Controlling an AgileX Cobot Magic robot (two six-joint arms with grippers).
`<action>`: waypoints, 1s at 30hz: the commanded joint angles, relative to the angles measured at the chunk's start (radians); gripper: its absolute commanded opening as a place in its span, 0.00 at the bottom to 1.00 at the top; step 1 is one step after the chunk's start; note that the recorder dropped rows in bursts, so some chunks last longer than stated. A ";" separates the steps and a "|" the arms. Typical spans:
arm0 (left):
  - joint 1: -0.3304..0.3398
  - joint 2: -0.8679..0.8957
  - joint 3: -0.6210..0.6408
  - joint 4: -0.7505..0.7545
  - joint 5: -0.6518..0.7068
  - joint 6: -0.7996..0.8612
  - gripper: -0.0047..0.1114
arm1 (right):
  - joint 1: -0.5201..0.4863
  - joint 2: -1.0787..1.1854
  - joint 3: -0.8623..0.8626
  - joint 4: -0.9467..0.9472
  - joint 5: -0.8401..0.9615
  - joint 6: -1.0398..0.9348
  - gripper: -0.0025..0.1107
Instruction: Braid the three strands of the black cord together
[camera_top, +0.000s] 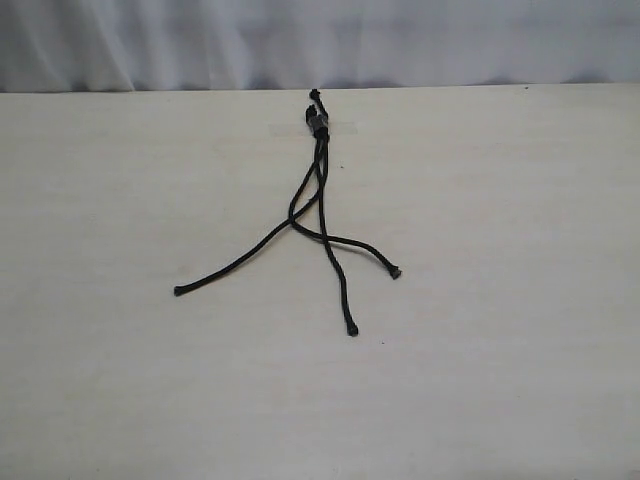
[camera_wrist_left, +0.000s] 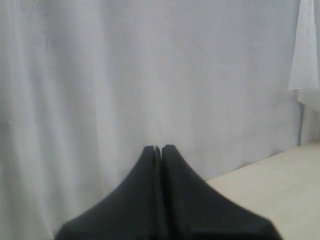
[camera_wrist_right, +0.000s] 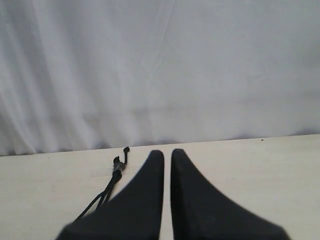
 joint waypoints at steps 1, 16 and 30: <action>0.015 -0.045 0.017 -0.003 0.010 0.034 0.04 | 0.002 -0.012 0.007 0.002 -0.013 0.002 0.06; 0.505 -0.531 0.408 -0.004 0.192 -0.064 0.04 | 0.002 -0.012 0.007 0.002 -0.014 0.002 0.06; 0.503 -0.573 0.408 0.416 0.354 -0.511 0.04 | 0.002 -0.012 0.007 0.002 -0.014 0.002 0.06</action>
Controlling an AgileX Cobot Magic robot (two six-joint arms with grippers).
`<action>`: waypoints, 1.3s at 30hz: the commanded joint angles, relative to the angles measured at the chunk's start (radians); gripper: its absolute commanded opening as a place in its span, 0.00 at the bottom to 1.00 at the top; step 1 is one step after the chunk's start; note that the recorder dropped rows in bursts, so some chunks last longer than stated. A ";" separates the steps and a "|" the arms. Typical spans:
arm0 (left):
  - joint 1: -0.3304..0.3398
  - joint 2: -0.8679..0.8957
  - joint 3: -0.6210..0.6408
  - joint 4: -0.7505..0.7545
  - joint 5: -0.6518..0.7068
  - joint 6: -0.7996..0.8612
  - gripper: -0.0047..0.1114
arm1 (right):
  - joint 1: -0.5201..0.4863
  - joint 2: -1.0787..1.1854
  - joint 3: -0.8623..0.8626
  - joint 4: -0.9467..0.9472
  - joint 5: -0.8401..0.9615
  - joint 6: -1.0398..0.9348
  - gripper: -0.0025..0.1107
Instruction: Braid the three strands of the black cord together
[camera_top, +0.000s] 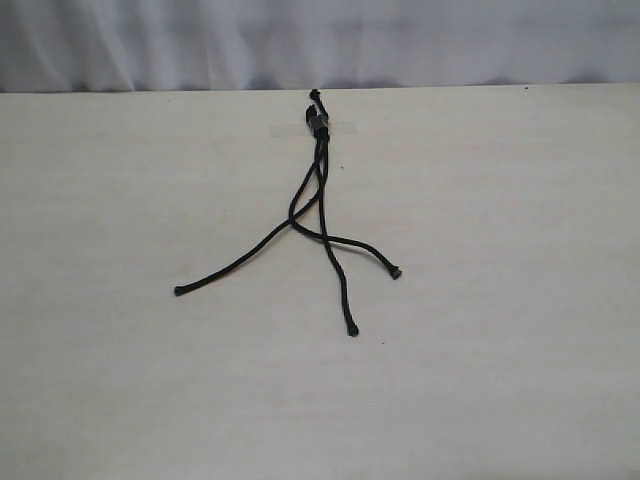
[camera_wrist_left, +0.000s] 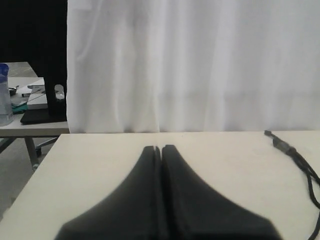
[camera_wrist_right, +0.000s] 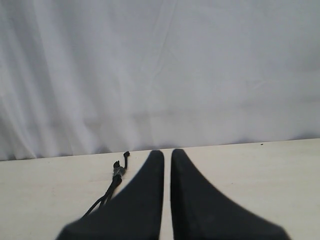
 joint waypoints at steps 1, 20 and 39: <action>0.002 -0.003 0.004 0.013 0.054 0.006 0.04 | 0.002 -0.004 0.007 0.002 -0.008 0.002 0.06; 0.002 -0.003 0.004 -0.037 0.096 0.147 0.04 | 0.002 -0.004 0.007 0.002 -0.008 0.002 0.06; 0.002 -0.003 0.004 -0.037 0.096 0.147 0.04 | 0.002 -0.004 0.007 0.002 -0.008 0.002 0.06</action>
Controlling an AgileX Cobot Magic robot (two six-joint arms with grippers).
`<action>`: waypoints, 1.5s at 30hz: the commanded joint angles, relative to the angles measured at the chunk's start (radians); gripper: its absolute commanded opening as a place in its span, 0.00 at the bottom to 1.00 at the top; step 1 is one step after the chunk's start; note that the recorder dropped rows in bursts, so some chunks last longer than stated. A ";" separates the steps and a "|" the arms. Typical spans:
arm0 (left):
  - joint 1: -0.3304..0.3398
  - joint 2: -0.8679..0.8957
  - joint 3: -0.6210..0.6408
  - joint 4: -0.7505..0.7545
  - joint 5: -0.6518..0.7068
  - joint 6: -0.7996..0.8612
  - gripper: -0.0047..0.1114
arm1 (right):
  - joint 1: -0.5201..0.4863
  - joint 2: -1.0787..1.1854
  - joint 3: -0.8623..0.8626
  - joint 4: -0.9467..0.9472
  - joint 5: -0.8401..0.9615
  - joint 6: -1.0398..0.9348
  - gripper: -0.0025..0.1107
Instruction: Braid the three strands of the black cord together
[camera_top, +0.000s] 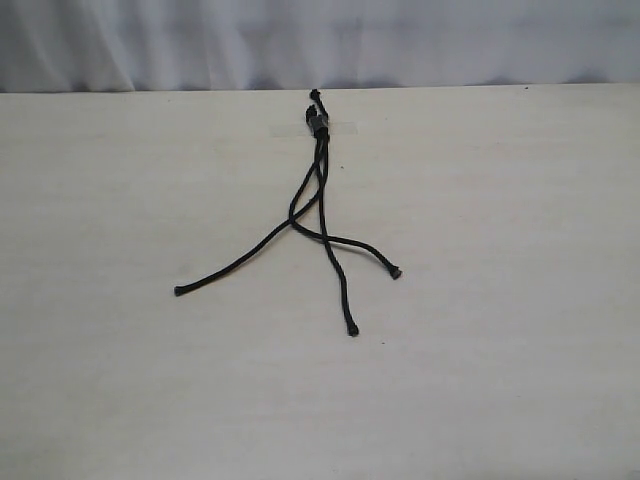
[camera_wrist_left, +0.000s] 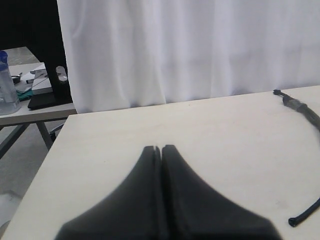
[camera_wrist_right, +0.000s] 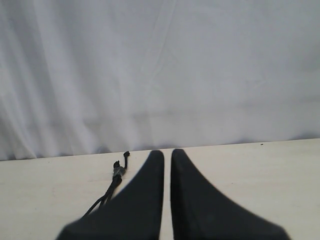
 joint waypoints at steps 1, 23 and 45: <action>0.002 -0.003 0.004 -0.008 -0.001 0.003 0.04 | 0.002 -0.004 0.007 0.002 -0.008 0.002 0.06; 0.002 -0.003 0.004 -0.008 -0.003 0.003 0.04 | 0.002 -0.102 0.321 -0.473 -0.069 0.405 0.06; 0.002 -0.003 0.004 -0.008 -0.005 0.003 0.04 | -0.199 -0.533 0.321 -0.474 0.285 0.397 0.06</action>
